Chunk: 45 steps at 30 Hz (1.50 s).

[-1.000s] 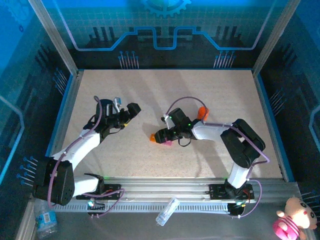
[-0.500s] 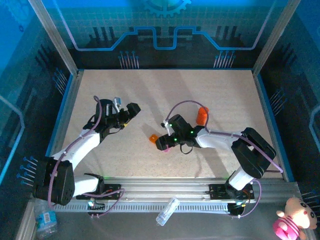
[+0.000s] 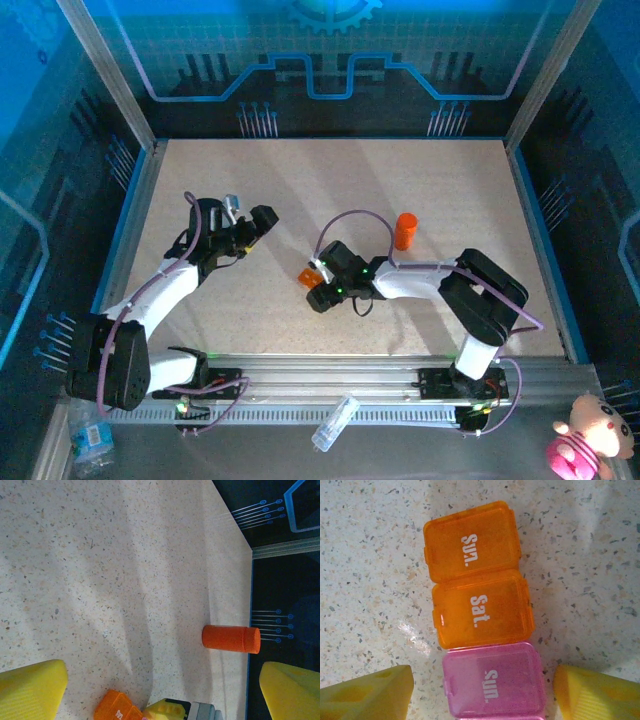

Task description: Sort the pills into containers

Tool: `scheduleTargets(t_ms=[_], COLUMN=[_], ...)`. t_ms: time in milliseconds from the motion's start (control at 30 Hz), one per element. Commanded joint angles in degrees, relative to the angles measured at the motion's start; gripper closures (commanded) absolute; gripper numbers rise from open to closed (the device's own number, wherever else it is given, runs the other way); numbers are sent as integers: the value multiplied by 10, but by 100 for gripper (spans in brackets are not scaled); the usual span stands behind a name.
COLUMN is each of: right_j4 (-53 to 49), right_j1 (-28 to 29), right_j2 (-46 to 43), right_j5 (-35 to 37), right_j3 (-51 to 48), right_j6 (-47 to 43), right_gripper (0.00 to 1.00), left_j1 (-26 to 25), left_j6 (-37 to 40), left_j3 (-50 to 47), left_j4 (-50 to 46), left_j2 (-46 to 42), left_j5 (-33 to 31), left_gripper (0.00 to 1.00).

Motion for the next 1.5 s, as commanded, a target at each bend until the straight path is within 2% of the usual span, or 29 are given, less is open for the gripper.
scheduleTargets(t_ms=[0, 100, 233, 400, 533, 633, 767, 967, 1467], right_j4=[-2, 0, 9, 35, 47, 44, 33, 19, 27], right_j1=[6, 6, 1, -31, -62, -81, -93, -91, -76], right_j2=[23, 32, 34, -16, -80, -120, -156, -169, -155], right_j5=[18, 21, 21, -2, -30, -50, -56, -38, -29], right_j3=[15, 15, 5, -34, -56, -59, -50, -27, -11], right_j6=[-14, -16, -11, 12, 31, 46, 65, 75, 86], right_gripper=[29, 37, 57, 63, 64, 64, 64, 64, 64], left_j1=[8, 8, 8, 8, 7, -1, -49, -116, -154], left_j6=[13, 7, 4, -10, -49, -104, -155, -183, -204], left_j3=[6, 5, 4, 0, -11, -28, -28, -3, 12], left_j4=[-10, -6, -3, 1, 24, 79, 131, 166, 204], left_j2=[-8, -6, -6, -16, -23, -22, -16, 7, 49], left_j5=[6, 9, 18, 39, 71, 99, 103, 80, 62], left_gripper=[1, 1, 1, 1, 1, 1, 1, 1, 1])
